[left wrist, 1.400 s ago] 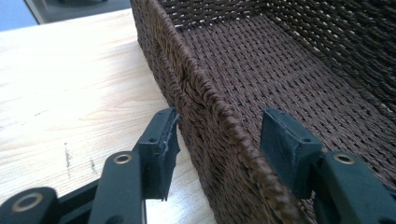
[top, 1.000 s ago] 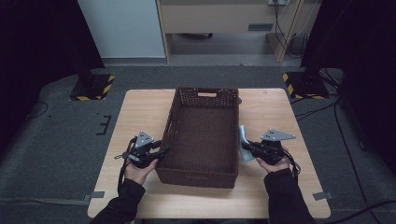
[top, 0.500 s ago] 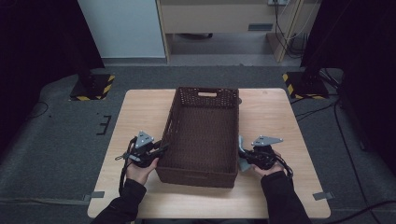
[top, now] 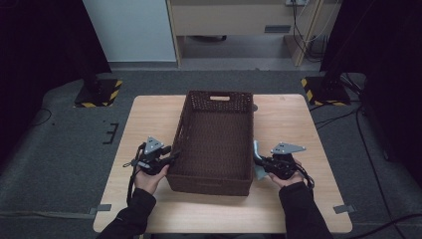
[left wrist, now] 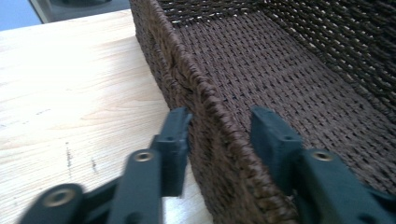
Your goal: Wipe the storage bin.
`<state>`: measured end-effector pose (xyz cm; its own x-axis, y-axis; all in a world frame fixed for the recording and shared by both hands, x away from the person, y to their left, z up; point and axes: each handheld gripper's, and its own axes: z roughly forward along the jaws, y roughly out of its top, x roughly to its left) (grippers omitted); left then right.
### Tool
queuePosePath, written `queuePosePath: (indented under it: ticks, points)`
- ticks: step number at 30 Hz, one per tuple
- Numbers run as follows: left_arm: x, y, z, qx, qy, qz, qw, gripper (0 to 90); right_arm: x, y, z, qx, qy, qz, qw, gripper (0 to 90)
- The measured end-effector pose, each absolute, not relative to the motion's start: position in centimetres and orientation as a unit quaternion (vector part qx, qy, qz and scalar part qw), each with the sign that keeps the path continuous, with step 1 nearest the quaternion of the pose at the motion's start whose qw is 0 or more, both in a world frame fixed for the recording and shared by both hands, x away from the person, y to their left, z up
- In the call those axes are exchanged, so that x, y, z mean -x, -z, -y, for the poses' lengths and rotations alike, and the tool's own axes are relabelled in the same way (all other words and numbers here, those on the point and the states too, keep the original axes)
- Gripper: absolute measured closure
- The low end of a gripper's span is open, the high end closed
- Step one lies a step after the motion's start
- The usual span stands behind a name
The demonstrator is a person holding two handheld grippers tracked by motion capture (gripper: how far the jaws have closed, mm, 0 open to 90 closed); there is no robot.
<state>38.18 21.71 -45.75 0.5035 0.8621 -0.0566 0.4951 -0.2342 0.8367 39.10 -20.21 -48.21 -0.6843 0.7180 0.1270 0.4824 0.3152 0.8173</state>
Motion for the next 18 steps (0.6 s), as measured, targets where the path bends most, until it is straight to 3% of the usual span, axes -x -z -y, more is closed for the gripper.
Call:
queuePosePath:
  ticks: [5,9,14,18]
  points:
    - [-38.0,45.7,-22.0,-0.756,-0.219,-0.447,0.424,43.3,-39.5,50.6,19.4,-0.391,-0.395,-0.824,0.108,83.8]
    - [-37.7,45.5,-22.0,-0.757,-0.221,-0.442,0.428,42.4,-39.4,50.0,19.1,-0.382,-0.402,-0.824,0.111,83.7]
    - [-37.3,45.5,-22.0,-0.766,-0.216,-0.432,0.424,48.9,-37.9,46.1,20.7,-0.359,-0.493,-0.78,0.138,83.8]
    - [-37.4,45.6,-21.9,-0.769,-0.209,-0.428,0.426,56.9,-36.8,45.9,20.9,-0.348,-0.495,-0.784,0.14,83.8]
